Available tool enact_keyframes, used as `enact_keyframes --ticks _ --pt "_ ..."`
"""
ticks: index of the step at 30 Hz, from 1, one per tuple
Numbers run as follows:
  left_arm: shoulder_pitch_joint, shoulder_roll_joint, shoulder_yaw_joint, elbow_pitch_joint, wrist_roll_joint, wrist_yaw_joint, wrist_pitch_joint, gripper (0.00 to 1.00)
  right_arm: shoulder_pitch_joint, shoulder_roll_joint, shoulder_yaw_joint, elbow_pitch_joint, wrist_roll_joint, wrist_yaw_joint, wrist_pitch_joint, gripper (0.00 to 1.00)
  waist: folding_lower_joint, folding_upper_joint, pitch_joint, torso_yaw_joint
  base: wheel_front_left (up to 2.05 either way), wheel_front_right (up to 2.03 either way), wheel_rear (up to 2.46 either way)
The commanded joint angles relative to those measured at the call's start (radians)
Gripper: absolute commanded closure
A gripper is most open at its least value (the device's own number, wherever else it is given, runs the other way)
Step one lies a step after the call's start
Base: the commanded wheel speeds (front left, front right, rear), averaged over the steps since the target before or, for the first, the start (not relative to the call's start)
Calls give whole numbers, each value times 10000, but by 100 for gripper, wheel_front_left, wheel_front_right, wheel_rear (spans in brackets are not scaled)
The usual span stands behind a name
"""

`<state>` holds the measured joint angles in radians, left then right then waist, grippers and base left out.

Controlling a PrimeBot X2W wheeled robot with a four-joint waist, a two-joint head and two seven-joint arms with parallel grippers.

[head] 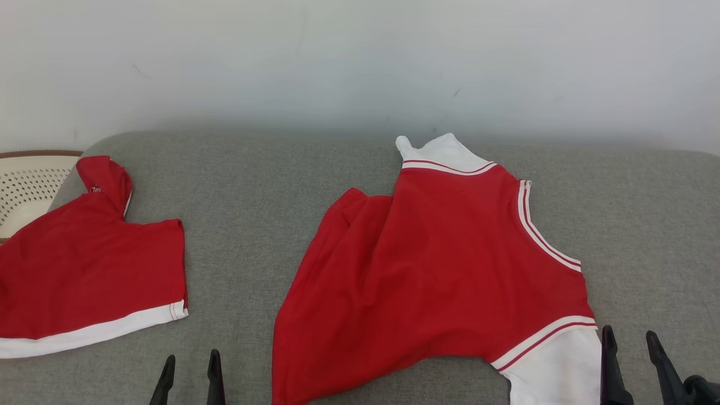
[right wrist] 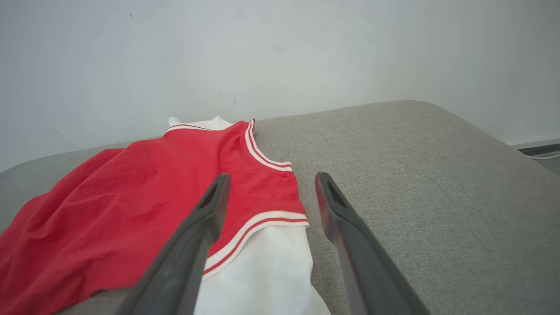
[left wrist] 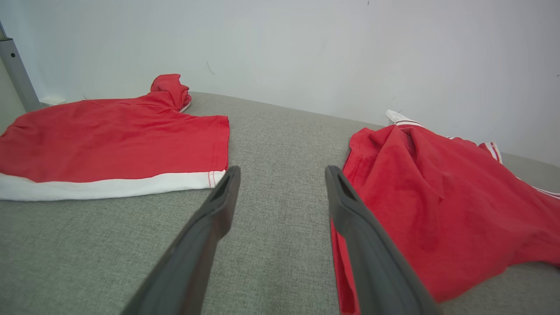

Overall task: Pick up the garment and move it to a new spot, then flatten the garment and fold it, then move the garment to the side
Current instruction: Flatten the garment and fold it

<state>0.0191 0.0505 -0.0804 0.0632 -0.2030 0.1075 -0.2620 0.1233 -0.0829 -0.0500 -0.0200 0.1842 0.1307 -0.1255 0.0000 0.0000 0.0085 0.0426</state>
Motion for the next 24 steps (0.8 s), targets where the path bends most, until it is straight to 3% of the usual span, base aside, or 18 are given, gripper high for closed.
enact_keyframes --ticks 1,24 --pt "135 1 35 -28 83 21 -34 0 -110 37 66 27 -173 1 -178 0 0 0 -9 -16 0 0 0" --pt "217 115 -145 -63 636 71 49 0 -35 330 315 418 -655 1 -782 0 0 0 -400 -746 0 0 0"
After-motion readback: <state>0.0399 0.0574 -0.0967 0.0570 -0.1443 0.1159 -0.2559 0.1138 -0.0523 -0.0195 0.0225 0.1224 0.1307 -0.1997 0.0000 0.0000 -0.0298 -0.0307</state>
